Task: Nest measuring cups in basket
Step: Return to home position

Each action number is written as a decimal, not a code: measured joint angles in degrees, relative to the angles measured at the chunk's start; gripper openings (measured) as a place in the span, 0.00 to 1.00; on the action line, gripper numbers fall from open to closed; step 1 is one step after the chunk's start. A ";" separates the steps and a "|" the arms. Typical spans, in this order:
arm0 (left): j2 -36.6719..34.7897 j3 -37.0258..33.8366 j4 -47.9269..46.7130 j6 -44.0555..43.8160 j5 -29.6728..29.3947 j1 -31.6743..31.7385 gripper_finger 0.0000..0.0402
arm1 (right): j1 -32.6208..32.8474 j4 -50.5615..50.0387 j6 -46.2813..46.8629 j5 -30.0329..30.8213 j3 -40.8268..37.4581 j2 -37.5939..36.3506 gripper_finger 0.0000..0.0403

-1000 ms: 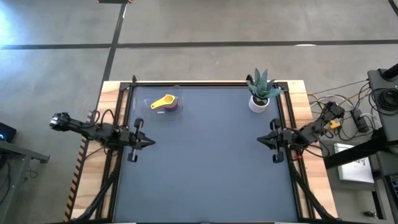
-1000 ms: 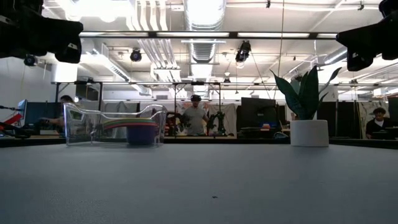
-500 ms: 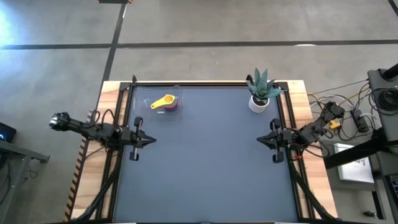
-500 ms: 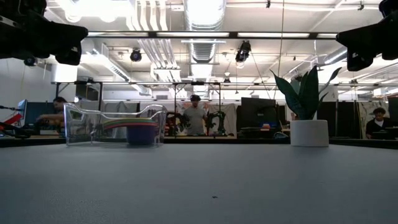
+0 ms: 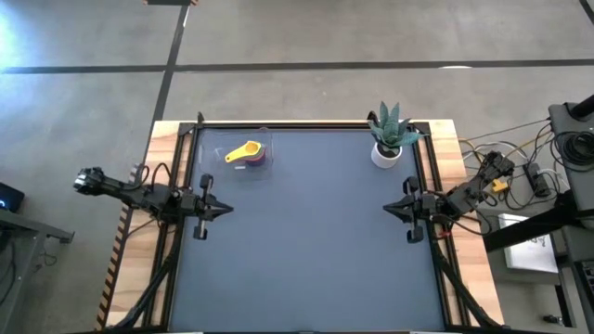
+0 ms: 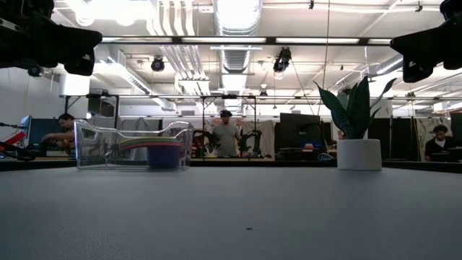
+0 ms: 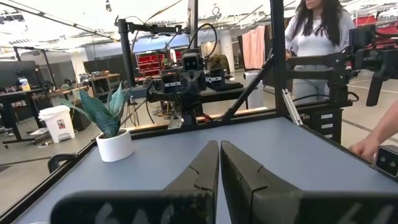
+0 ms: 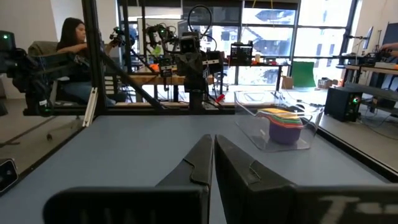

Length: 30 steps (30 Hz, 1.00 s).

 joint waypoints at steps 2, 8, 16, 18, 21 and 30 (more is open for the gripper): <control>0.00 0.00 0.00 0.00 0.00 0.00 0.00 | 0.00 -0.02 0.00 0.00 0.00 0.00 0.02; 0.00 0.00 0.00 0.00 -0.02 0.00 0.00 | 0.00 -0.02 -0.02 -0.02 0.00 0.00 0.02; 0.22 0.42 0.07 0.00 -0.02 0.00 0.00 | 0.00 0.00 -0.02 -0.07 -0.02 0.04 0.02; 0.14 0.53 0.20 -0.02 -0.04 0.00 0.00 | 0.00 0.02 -0.02 -0.07 -0.02 0.04 0.02; 0.20 0.57 0.13 -0.02 -0.04 0.00 0.00 | 0.00 0.05 -0.02 -0.07 -0.02 0.04 0.02; 0.33 0.63 0.09 -0.02 -0.04 0.00 0.00 | 0.00 0.15 -0.02 -0.09 -0.02 0.04 0.02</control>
